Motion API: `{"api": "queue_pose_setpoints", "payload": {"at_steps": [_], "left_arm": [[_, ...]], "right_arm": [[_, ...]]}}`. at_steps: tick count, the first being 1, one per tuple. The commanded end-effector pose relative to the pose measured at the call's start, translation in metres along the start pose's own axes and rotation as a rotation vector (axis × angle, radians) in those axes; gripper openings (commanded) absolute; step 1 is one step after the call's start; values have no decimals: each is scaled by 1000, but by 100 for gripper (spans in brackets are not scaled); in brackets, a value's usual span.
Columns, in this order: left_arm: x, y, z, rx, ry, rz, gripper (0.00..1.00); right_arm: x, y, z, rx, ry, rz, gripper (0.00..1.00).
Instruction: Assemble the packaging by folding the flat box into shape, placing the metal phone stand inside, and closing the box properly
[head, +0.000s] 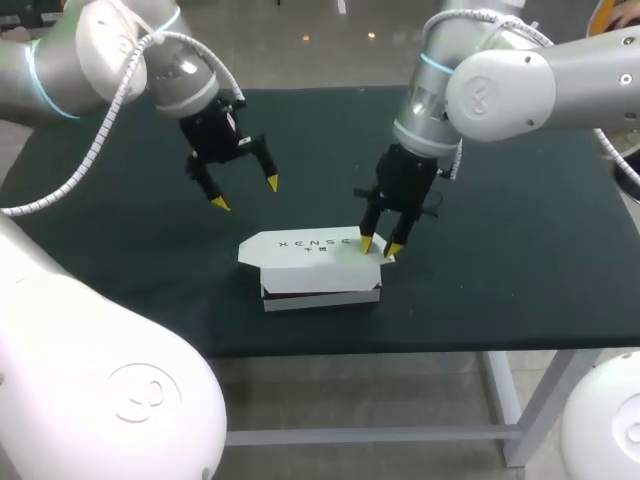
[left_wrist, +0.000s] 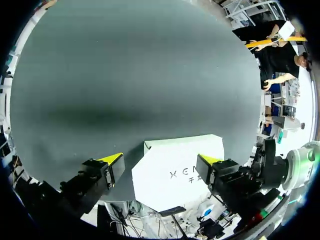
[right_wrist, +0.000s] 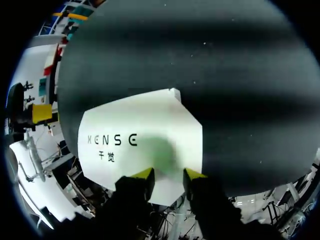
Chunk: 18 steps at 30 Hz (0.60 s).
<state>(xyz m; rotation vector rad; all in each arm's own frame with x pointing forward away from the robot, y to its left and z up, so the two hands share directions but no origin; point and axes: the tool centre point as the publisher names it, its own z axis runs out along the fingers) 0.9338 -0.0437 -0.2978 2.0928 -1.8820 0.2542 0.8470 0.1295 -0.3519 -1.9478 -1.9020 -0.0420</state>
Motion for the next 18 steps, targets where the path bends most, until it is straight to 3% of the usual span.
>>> {"api": "queue_pose_setpoints", "payload": {"at_steps": [1, 4, 14, 16, 18], "left_arm": [[0, 1, 5, -150, -24, 37, 100], [2, 8, 10, -155, -69, 13, 100], [2, 8, 10, -155, -69, 13, 100], [2, 4, 10, -187, -60, 39, 100], [2, 8, 12, -213, -46, 57, 65]], "right_arm": [[1, -1, 0, -5, -3, 1, 42], [2, -1, 1, -4, -4, 0, 42], [2, 1, 1, -3, -10, 4, 43], [2, 1, 1, -3, -10, 5, 43], [2, 1, 1, -3, -8, 6, 43]]}}
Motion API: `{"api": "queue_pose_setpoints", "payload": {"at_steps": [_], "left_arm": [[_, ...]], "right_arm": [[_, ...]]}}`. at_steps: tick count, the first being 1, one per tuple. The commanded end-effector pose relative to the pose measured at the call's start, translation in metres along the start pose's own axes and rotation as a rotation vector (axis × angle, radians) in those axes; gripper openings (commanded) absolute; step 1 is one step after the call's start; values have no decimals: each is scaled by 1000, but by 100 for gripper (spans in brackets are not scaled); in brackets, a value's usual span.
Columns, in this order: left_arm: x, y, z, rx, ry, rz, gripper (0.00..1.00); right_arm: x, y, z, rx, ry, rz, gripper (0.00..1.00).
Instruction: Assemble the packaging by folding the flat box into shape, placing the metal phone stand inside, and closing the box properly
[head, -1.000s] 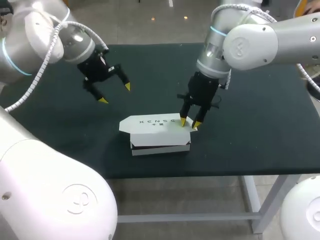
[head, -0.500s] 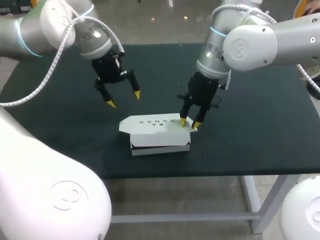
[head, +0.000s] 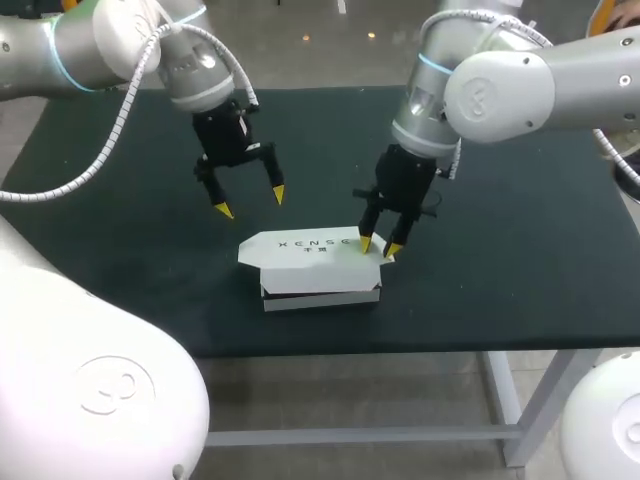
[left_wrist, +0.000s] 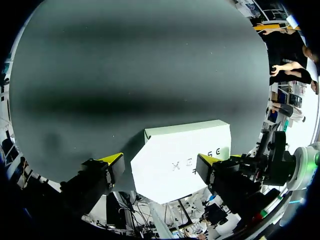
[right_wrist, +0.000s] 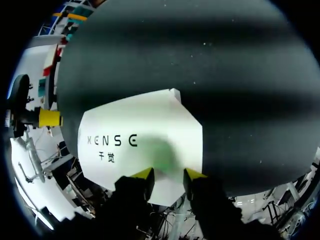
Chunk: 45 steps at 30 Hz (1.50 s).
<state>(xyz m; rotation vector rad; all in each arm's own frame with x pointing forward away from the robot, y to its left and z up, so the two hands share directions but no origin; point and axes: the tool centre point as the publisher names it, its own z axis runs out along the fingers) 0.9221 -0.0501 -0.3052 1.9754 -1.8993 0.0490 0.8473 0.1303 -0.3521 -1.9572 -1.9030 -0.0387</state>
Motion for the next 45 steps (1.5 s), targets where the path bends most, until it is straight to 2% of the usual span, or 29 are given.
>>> {"api": "queue_pose_setpoints", "payload": {"at_steps": [1, 5, 7, 10, 14, 21, 29, 45], "left_arm": [[0, 1, 4, -51, 4, 37, 51], [6, 28, 14, -37, -13, 42, 39], [10, 39, 19, -26, -27, 40, 38], [16, 46, 25, -24, -57, 14, 36], [17, 51, 30, -6, -68, -25, 38], [5, 61, 37, 80, -45, -95, 41], [-9, 64, 46, 86, -28, -68, 44], [-11, 67, 61, 112, -18, -37, 44]], "right_arm": [[1, 0, 1, 1, -1, 2, 42], [1, 0, 1, 1, -3, 3, 42], [1, 0, 1, 0, -5, 5, 43], [0, 1, 0, -2, -5, 7, 43], [0, 1, 2, -3, -4, 10, 43], [-1, 1, 4, -4, -1, 13, 43], [1, 0, 6, -10, -1, 7, 42], [1, -3, 10, -28, 4, 7, 43]]}}
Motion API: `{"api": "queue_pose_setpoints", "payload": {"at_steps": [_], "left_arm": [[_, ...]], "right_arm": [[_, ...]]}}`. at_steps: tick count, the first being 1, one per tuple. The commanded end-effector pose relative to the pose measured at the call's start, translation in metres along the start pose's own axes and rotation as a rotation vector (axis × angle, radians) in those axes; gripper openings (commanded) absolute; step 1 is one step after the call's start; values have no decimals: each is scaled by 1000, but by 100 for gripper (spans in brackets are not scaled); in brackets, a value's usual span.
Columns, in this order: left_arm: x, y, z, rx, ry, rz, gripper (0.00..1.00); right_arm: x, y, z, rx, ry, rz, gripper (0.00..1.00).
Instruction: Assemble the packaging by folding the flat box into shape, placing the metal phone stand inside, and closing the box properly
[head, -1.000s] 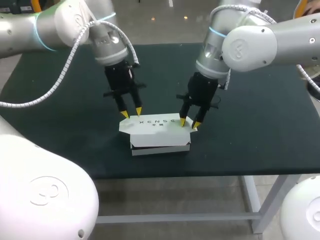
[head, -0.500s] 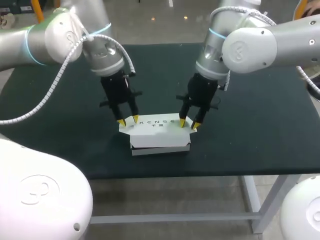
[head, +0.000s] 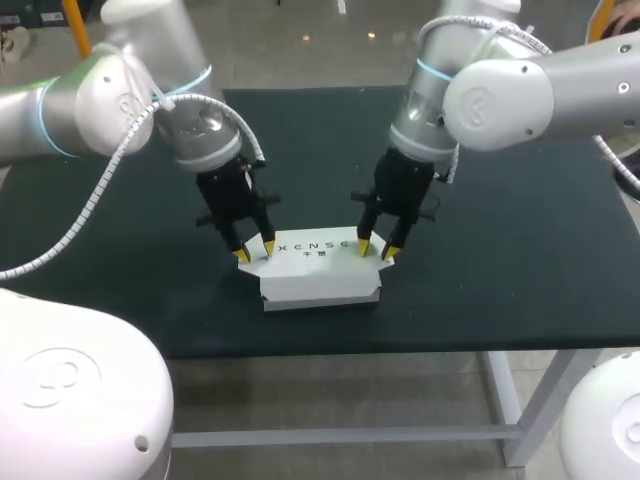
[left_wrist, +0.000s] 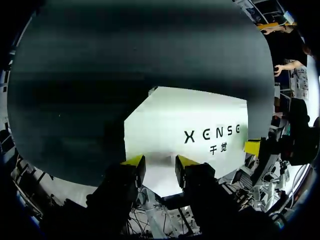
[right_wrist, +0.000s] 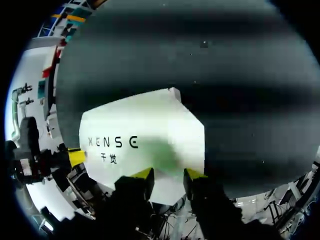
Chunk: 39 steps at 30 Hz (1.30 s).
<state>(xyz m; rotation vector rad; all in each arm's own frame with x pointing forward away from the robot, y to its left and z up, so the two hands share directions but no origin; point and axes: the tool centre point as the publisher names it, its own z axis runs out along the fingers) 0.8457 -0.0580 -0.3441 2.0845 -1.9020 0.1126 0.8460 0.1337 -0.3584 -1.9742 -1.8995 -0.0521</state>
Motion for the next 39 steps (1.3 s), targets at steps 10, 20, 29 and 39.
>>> {"api": "queue_pose_setpoints", "payload": {"at_steps": [10, 20, 29, 39], "left_arm": [[-1, 6, 11, 43, 8, 1, 45], [0, 2, 13, 57, 15, -18, 43], [1, 0, 15, 61, 15, -23, 42], [4, -4, 18, 67, -3, -39, 44]], "right_arm": [[-2, -5, 8, -69, 31, -17, 43], [-5, -6, 11, -126, 46, -37, 44], [-12, -4, 13, -163, 56, -32, 44], [-15, 5, 15, -159, 74, -37, 44]]}}
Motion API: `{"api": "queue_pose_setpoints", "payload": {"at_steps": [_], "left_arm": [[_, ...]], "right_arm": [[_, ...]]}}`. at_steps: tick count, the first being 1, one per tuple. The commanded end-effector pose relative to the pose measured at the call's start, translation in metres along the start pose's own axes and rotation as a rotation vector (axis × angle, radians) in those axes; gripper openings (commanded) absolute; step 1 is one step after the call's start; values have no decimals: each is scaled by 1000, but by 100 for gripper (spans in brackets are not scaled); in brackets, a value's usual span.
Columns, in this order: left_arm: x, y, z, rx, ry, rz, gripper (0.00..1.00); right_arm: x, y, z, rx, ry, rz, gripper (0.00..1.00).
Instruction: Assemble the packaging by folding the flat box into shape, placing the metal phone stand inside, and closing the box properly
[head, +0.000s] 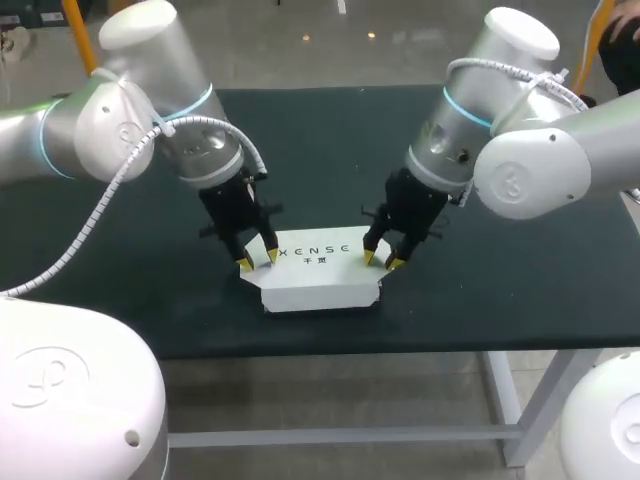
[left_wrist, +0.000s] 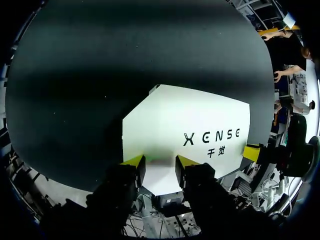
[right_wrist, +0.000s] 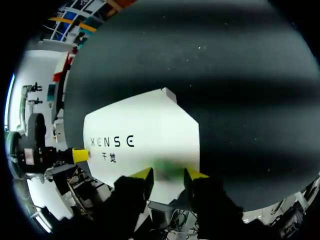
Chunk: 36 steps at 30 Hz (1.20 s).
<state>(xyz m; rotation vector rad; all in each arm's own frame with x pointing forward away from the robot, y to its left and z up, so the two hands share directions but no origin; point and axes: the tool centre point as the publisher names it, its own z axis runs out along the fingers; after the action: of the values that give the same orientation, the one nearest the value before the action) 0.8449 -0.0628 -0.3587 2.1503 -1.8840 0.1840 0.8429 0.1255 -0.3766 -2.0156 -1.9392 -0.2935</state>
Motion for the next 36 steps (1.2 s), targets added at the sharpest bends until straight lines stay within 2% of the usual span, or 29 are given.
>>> {"api": "queue_pose_setpoints", "payload": {"at_steps": [1, 13, 20, 22, 26, 29, 36], "left_arm": [[4, -2, 3, -1, -16, -9, 43], [4, -4, 3, -4, -19, -12, 43], [4, -4, 3, -4, -19, -12, 45], [4, -4, 3, -4, -19, -12, 49], [4, -4, 3, -4, -19, -12, 45], [4, -4, 3, -4, -19, -12, 47], [4, -4, 3, -4, -19, -12, 40]], "right_arm": [[-1, 4, 0, 7, 5, -2, 45], [0, 7, -3, 10, 12, -3, 49], [0, 7, -3, 10, 12, -3, 49], [0, 7, -3, 10, 12, -3, 49], [0, 7, -3, 10, 12, -3, 48], [0, 7, -3, 10, 12, -3, 47], [0, 7, -3, 10, 12, -3, 45]]}}
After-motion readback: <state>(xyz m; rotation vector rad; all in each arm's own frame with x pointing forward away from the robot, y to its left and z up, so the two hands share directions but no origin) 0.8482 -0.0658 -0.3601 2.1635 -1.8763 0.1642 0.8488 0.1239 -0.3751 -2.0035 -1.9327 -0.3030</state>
